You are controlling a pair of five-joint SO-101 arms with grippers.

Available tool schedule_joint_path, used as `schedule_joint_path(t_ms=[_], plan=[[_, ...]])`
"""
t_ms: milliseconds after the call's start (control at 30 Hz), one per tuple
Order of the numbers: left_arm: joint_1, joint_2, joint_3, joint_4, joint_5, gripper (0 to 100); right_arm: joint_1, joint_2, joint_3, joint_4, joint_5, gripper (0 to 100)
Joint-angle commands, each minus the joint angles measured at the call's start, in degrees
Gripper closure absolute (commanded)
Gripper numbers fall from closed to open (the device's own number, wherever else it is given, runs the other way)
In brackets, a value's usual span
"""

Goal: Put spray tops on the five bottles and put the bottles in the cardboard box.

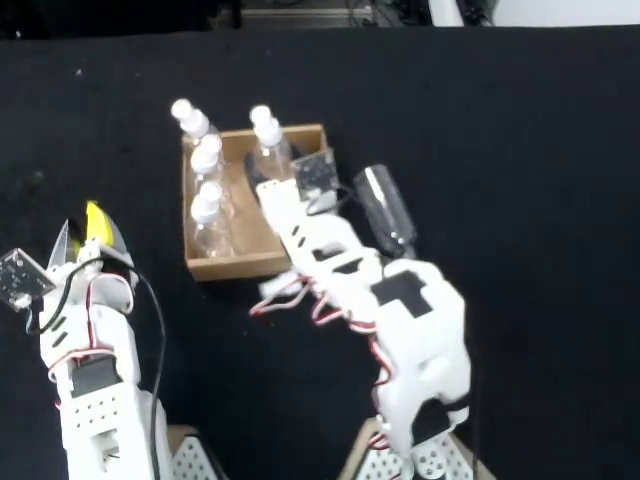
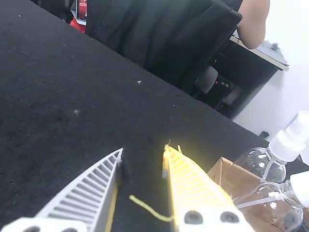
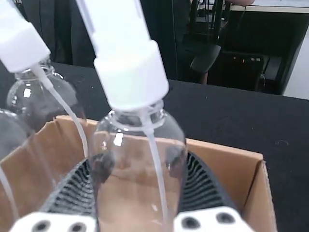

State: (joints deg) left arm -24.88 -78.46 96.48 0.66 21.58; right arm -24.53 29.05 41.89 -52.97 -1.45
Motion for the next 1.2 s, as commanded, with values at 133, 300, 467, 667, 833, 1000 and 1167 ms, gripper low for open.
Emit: schedule_joint_path(t_ms=[133, 300, 467, 667, 833, 1000, 1167], plan=[[0.4, -0.7, 1.4, 0.1, 0.3, 89, 0.6, -0.4, -3.0, 0.8, 0.4, 98.6], [0.4, -0.8, 1.5, 0.1, 0.3, 89, 0.6, -0.3, -3.2, 0.8, 0.4, 98.5], [0.4, -0.8, 1.5, 0.1, 0.3, 89, 0.6, -0.4, -3.0, 0.8, 0.4, 91.3], [0.4, -0.8, 1.5, 0.1, 0.3, 89, 0.5, -0.3, -2.9, 0.9, 0.5, 83.5], [0.4, -0.8, 1.5, 0.1, 0.3, 89, 0.5, -0.7, -2.2, 0.4, 0.5, 83.5], [0.4, -0.8, 1.5, 0.1, 0.3, 89, 0.4, -1.5, -1.4, 0.7, 0.5, 83.2], [0.4, -0.8, 1.5, 0.1, 0.3, 89, 0.4, -1.6, -1.4, 0.8, 0.5, 83.1]])
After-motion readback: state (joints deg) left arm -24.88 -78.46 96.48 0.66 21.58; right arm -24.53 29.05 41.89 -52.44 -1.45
